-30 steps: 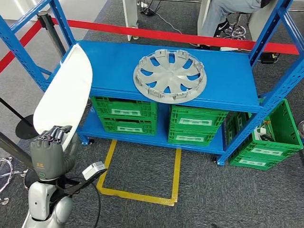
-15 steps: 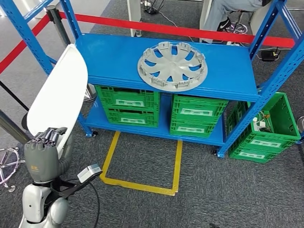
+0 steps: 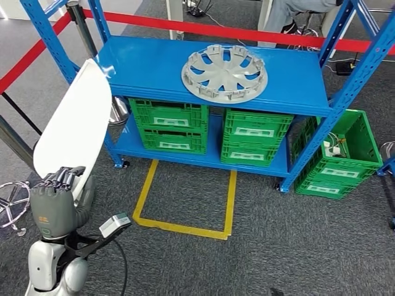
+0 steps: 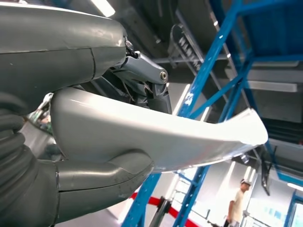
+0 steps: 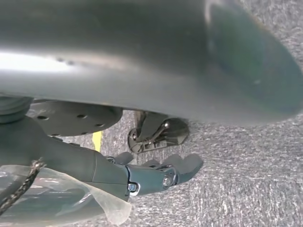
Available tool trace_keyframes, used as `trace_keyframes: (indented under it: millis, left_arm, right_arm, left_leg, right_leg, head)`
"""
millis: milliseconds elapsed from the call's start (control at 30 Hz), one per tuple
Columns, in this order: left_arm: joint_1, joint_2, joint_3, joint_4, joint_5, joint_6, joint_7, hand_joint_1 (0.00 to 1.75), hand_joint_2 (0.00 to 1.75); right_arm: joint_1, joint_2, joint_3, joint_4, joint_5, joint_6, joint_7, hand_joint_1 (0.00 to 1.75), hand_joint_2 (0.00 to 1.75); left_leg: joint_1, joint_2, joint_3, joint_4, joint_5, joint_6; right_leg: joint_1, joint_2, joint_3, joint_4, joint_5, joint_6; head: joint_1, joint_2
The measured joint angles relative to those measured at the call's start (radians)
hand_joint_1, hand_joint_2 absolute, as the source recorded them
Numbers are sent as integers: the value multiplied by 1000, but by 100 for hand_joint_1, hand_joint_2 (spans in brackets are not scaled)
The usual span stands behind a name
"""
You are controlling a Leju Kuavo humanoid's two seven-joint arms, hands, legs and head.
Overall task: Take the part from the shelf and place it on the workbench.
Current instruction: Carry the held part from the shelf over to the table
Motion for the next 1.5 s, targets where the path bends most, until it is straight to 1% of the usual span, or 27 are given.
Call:
trace_keyframes:
  millis: [67,133,200,233,267,333,367,433,467,533,600,700,733,800,867,933,967,1033,1067,1133,1200,1233,1267,1333,1367,1433,1500]
  left_arm:
    - [3,-1,1,-1,0,0,-2,175,175]
    - [5,-1,2,-2,0,0,-3,175,175]
    - [6,-1,3,-2,1,0,-6,175,175]
    - [6,-1,4,-2,2,0,-8,175,175]
    - [6,-1,5,-2,3,0,-9,175,175]
    - [6,-1,6,-2,3,0,-11,175,175]
    - [5,-1,6,-3,3,0,-13,175,175]
    - [4,-3,6,-7,4,0,-16,175,175]
    - [3,-4,6,-9,4,0,-18,175,175]
    - [4,-5,7,-10,4,0,-20,175,175]
    - [4,-7,8,-10,4,0,-21,175,175]
    - [6,-10,10,-10,4,0,-24,175,175]
    - [6,-11,11,-10,5,0,-26,175,175]
    - [8,-12,12,-10,10,0,-30,175,175]
    - [9,-12,12,-10,15,0,-31,175,175]
    - [10,-12,14,-11,20,0,-36,175,175]
    - [10,-13,15,-11,23,0,-39,175,175]
    - [11,-13,17,-11,27,0,-44,175,175]
    - [13,-13,18,-11,27,0,-45,175,175]
    - [16,-13,20,-10,28,0,-46,175,175]
    - [17,-13,21,-10,33,0,-48,175,175]
    - [17,-13,22,-10,41,0,-51,175,175]
    - [17,-13,22,-10,52,0,-55,175,175]
    - [17,-13,22,-9,75,0,-63,175,175]
    - [17,-13,22,-9,82,0,-66,175,175]
    - [16,-13,22,-9,92,0,-72,175,175]
    - [16,-13,22,-10,98,0,-77,175,175]
  right_arm:
    - [2,1,5,0,-4,1,0,0,0]
    - [1,2,8,1,-6,2,-1,0,0]
    - [1,2,10,1,-8,2,-1,0,0]
    - [1,2,10,1,-11,1,-2,0,0]
    - [1,2,12,1,-13,0,-2,0,0]
    - [1,3,18,1,-19,-1,-3,0,0]
    - [1,3,22,1,-23,-2,-3,0,0]
    - [0,3,28,1,-30,-2,-4,0,0]
    - [0,3,30,1,-33,-2,-5,0,0]
    - [1,3,34,2,-36,-3,-6,0,0]
    - [3,3,37,3,-38,-4,-5,0,0]
    - [2,3,46,3,-45,-5,-5,0,0]
    - [2,3,49,4,-48,-5,-6,0,0]
    - [1,3,55,4,-54,-5,-6,0,0]
    - [-1,3,62,4,-59,-5,-6,0,0]
    - [-5,3,69,4,-62,-6,-6,0,0]
    - [-6,3,72,4,-64,-7,-7,0,0]
    - [-7,3,77,4,-66,-7,-7,0,0]
    - [-6,4,79,4,-67,-7,-7,0,0]
    - [-4,5,81,4,-67,-7,-7,0,0]
    - [-4,5,82,4,-67,-7,-7,0,0]
    - [-4,5,83,4,-68,-7,-7,0,0]
    - [-4,5,83,4,-69,-7,-7,0,0]
    - [-4,5,86,4,-74,-7,-7,0,0]
    - [-5,5,89,4,-76,-8,-7,0,0]
    - [-5,6,95,4,-81,-8,-7,0,0]
    - [-6,6,102,4,-86,-8,-7,0,0]
  left_leg:
    - [2,-3,-13,11,-20,-12]
    - [8,-6,-31,87,-115,-26]
    - [16,-6,-48,218,-204,-37]
    - [19,-6,-47,269,-214,-40]
    - [22,-6,-34,291,-200,-43]
    - [27,-6,36,234,-143,-46]
    - [28,-6,91,163,-137,-45]
    - [26,-7,185,22,-163,-36]
    - [23,-8,204,-17,-177,-31]
    - [20,-5,194,-29,-164,-17]
    - [21,-1,168,-32,-138,0]
    - [19,2,117,-32,-96,12]
    - [16,2,98,-31,-81,12]
    - [12,2,58,-25,-54,11]
    - [9,2,26,-17,-32,7]
    - [6,2,7,-6,-13,0]
    - [6,2,3,-5,-3,-5]
    - [10,2,-3,-5,13,-15]
    - [12,0,-7,0,2,-22]
    - [15,-3,-21,56,-79,-33]
    - [19,-4,-38,181,-187,-42]
    - [20,-4,-42,242,-211,-45]
    - [21,-4,-37,282,-208,-47]
    - [22,-4,14,261,-152,-45]
    - [22,-5,60,203,-132,-40]
    - [19,-6,158,58,-142,-28]
    - [13,-7,198,-18,-162,-17]
  right_leg:
    - [-3,-4,-21,0,22,-14]
    - [-7,-9,-47,1,47,-28]
    - [-7,-11,-82,8,71,-32]
    - [-7,-12,-102,15,82,-31]
    - [-7,-13,-122,22,91,-29]
    - [-9,-14,-162,38,110,-23]
    - [-8,-13,-179,45,119,-18]
    - [-6,-12,-199,53,139,-7]
    - [-7,-12,-203,52,151,-1]
    - [-10,-11,-210,47,168,11]
    - [-13,-7,-228,79,115,20]
    - [-15,-3,-266,248,-35,26]
    - [-15,-2,-268,303,-49,27]
    - [-15,-2,-235,337,-4,23]
    - [-13,-2,-137,239,42,14]
    - [-9,0,-18,75,14,6]
    - [-6,0,16,20,-7,4]
    - [-3,-1,21,-13,-11,-4]
    - [-4,-3,11,-12,0,-12]
    - [-7,-9,-14,-12,24,-26]
    - [-5,-11,-42,-6,49,-32]
    - [-5,-12,-59,0,61,-32]
    - [-5,-12,-78,7,73,-31]
    - [-5,-13,-120,25,90,-27]
    - [-5,-12,-138,34,98,-24]
    - [-3,-10,-161,47,112,-15]
    - [-3,-10,-172,49,131,-2]
  head:
    - [0,0]
    - [-4,0]
    - [-8,0]
    - [-8,0]
    - [-9,0]
    - [-9,0]
    - [-10,0]
    - [-10,0]
    - [-11,0]
    - [-12,0]
    - [-10,0]
    - [-6,0]
    - [-6,0]
    - [-7,0]
    - [-7,0]
    - [-7,0]
    - [-7,0]
    - [-5,0]
    - [-5,0]
    - [-8,0]
    - [-12,0]
    - [-13,0]
    - [-13,0]
    - [-13,0]
    - [-13,0]
    - [-13,0]
    - [-12,0]
